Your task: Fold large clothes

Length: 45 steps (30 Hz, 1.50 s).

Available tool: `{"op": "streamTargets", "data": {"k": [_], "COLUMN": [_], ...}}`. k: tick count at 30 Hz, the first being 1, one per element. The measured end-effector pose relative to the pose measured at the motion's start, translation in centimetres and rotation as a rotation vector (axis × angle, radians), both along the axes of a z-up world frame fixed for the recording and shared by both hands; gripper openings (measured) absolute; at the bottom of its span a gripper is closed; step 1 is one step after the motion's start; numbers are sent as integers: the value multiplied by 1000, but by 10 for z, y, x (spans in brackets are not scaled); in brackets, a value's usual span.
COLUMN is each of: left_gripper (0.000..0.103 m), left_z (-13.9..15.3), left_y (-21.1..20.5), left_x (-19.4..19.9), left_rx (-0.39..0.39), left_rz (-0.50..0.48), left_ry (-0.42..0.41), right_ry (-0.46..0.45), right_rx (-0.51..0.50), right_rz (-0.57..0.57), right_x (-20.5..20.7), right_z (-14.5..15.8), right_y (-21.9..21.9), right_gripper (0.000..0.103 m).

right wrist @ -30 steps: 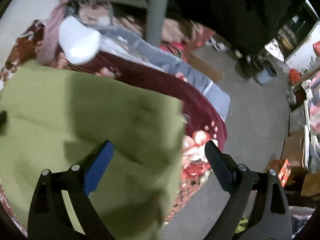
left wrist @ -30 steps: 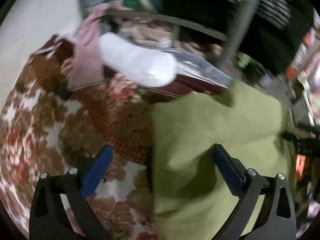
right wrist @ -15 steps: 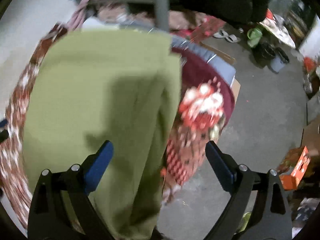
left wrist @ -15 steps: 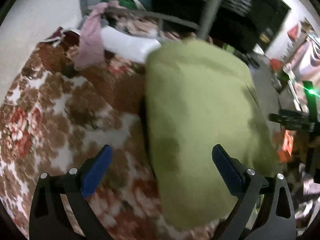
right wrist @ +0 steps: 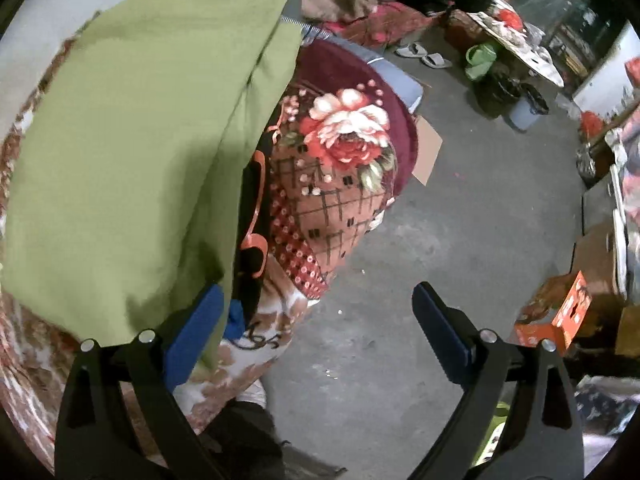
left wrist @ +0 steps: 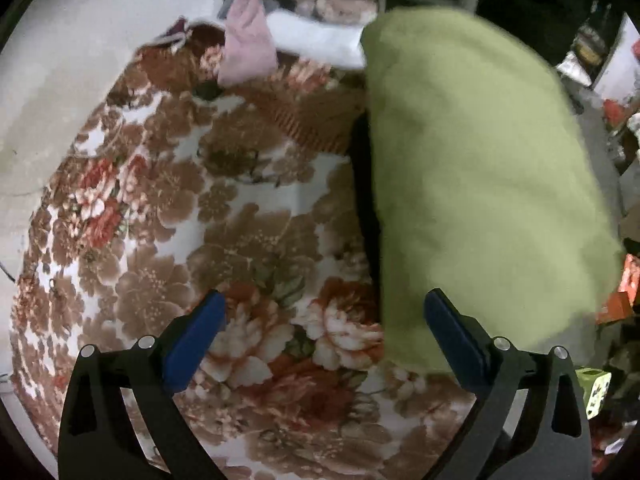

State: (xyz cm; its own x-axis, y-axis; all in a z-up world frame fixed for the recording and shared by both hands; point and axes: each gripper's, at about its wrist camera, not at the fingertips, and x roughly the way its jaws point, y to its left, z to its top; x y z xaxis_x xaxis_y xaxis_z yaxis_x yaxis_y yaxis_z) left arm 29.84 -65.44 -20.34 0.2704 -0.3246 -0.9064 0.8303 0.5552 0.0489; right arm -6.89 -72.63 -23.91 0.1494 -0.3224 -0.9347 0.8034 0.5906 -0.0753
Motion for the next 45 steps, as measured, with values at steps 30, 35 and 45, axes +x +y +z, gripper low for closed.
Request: {"op": "streamTargets", "data": {"k": [30,35,45], "left_gripper": [98,98,98], "left_z": [146,150,158], "left_y": [139,141,142], "left_x": [-208,-208,-202], "left_rx": [-286,-298,-302], "left_rz": [-163,-148,-185], "left_ry": [-94,-127,-125], "right_ry": [-282,-297,-293], "right_rx": [-151,-133,-106], "right_rz": [104,134,158], "right_x": [-71,-70,-66], "right_z": [168,166,167], "right_y": [248,247,243], "right_gripper": [98,98,98]}}
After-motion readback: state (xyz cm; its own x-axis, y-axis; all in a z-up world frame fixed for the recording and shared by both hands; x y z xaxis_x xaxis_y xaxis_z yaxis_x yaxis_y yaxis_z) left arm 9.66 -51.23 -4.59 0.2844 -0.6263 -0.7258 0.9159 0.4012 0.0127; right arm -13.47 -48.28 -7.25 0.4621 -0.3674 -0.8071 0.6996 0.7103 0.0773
